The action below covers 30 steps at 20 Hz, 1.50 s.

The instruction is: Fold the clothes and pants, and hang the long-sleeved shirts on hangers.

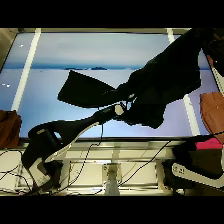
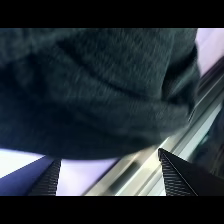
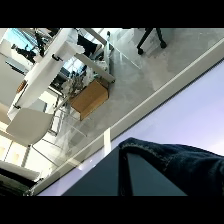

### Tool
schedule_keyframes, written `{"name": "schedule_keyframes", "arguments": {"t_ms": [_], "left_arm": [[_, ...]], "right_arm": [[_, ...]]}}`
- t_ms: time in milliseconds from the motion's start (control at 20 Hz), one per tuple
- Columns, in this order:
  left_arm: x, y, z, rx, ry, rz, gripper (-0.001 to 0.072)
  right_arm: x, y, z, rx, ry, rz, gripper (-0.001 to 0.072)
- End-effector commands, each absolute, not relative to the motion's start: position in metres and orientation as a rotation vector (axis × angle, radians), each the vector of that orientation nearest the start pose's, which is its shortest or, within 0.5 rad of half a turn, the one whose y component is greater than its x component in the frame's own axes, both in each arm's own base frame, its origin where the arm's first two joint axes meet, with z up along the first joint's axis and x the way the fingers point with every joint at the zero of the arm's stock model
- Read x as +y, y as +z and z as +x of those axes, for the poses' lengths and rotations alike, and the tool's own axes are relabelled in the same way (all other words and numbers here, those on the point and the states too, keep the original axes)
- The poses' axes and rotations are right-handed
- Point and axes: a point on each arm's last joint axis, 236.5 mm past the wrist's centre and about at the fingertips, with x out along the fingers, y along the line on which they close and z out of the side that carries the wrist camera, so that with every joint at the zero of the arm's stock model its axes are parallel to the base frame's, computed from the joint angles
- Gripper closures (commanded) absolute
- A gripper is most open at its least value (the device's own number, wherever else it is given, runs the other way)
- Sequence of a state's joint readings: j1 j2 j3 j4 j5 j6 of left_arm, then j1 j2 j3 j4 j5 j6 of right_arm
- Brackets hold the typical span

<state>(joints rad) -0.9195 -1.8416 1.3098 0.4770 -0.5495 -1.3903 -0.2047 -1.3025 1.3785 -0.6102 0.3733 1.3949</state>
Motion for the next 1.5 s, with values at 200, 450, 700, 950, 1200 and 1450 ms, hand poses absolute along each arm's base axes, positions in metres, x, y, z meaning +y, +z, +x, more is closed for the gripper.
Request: {"name": "schedule_keyframes", "arguments": {"t_ms": [200, 450, 700, 950, 1200, 1450], "left_arm": [[-0.528, -0.079, 0.276, 1.262, -0.749, -0.672, 0.0093], [-0.526, -0.075, 0.289, 1.217, -0.724, -0.684, 0.0661], [-0.491, -0.029, 0.316, 1.063, -0.914, -0.392, 0.0663], [-0.32, -0.014, 0.371, 1.044, -0.804, 0.298, 0.0664], [-0.129, 0.087, 0.436, 0.875, -0.351, 0.698, 0.0664], [-0.032, 0.228, 0.441, 0.559, -0.021, 0.919, 0.0663]], "right_arm": [[-0.041, 0.259, 0.547, 0.17, 0.044, 0.79, 0.0678], [-0.041, 0.259, 0.547, 0.169, 0.044, 0.789, 0.0677], [-0.055, 0.275, 0.541, 0.117, 0.005, 0.702, 0.0678], [-0.066, 0.322, 0.514, 0.013, -0.031, 0.522, 0.0678], [-0.064, 0.356, 0.492, -0.054, -0.024, 0.489, 0.0678], [-0.051, 0.352, 0.486, -0.005, 0.012, 0.485, 0.0678]]}}
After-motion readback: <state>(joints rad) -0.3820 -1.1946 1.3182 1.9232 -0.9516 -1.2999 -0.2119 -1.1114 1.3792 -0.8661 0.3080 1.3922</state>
